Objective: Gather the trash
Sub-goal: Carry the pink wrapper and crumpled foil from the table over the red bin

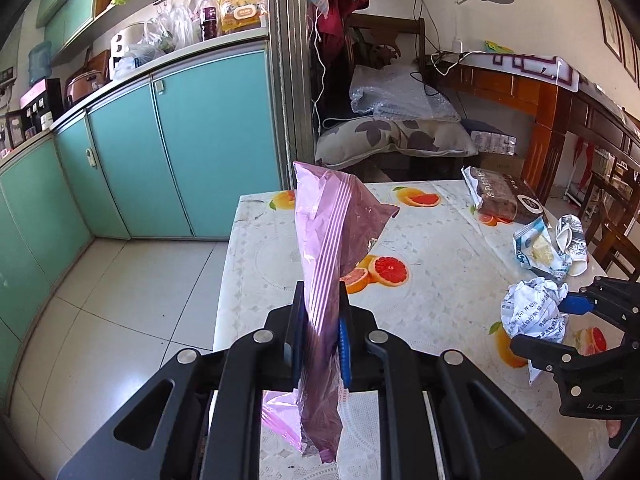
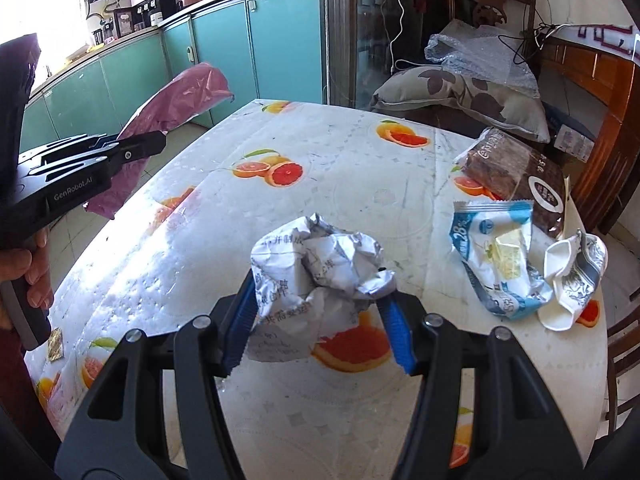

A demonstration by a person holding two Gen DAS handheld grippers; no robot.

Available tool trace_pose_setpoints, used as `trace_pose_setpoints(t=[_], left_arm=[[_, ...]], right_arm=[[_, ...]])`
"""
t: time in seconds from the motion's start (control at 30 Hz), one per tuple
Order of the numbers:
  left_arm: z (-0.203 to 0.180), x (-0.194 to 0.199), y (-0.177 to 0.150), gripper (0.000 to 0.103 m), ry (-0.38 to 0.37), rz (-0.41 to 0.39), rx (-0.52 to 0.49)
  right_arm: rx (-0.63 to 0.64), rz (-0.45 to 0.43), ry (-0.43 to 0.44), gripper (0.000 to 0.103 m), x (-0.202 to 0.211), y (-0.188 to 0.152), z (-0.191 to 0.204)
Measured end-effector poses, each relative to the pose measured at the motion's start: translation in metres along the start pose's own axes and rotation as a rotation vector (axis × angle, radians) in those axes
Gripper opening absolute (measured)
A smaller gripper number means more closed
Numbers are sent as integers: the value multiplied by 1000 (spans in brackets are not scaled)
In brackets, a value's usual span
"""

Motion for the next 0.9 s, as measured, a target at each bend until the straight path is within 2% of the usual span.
trace_pose_setpoints(t=[0.2, 0.53, 0.9], left_arm=[[8, -1, -1, 12, 4, 2, 24], [19, -1, -2, 14, 29, 5, 36], [61, 8, -15, 14, 73, 10, 104]], right_arm=[[-4, 18, 15, 56, -5, 5, 8], [-23, -2, 39, 56, 0, 12, 12], [25, -8, 19, 56, -6, 31, 37]])
Point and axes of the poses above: each gripper's, at about its wrist camera, not at the fingertips, and x roughly against the way its jaws point, z to its left, y to its top, the point moved 2 cm from there along -x, roughly the way its jaws point, and after that the axes turned 4 degrees about z, right-handed, at the moved point
